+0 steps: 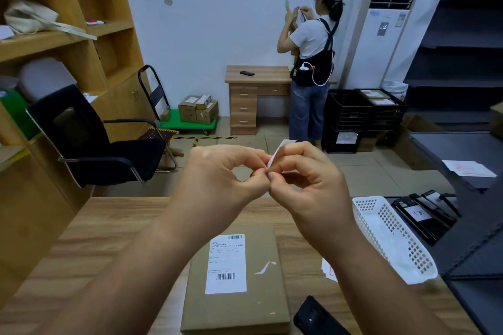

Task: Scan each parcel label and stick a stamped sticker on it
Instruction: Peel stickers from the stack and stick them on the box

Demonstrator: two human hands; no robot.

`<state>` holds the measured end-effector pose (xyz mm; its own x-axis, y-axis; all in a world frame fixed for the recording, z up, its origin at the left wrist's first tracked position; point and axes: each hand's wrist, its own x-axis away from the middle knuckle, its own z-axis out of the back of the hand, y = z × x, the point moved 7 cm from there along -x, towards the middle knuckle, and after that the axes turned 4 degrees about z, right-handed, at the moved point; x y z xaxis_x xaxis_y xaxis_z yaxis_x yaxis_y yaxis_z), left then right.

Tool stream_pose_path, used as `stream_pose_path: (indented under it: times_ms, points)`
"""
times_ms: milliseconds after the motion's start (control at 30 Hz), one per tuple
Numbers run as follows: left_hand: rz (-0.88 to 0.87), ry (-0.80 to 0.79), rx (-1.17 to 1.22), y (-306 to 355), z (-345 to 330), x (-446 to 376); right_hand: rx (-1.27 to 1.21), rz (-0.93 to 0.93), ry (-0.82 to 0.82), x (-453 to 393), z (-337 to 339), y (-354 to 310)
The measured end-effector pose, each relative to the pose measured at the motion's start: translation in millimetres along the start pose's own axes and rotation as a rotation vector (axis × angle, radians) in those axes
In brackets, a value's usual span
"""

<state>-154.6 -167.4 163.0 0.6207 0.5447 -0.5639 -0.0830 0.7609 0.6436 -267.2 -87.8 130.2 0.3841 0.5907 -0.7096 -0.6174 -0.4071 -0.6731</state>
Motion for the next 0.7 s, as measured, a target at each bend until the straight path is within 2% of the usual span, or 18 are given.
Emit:
stream_pose_path:
  times_ms: [300, 533, 700]
  points:
    - [0.117, -0.069, 0.178, -24, 4, 6, -0.279, -0.271, 0.034, 13, -9, 12]
    - [-0.037, -0.131, 0.108, -22, -11, 11, -0.034, -0.233, 0.051, 26, 0, 13]
    - [-0.086, -0.149, 0.031, -22, -49, 12, 0.006, -0.291, 0.028, 41, 19, 32]
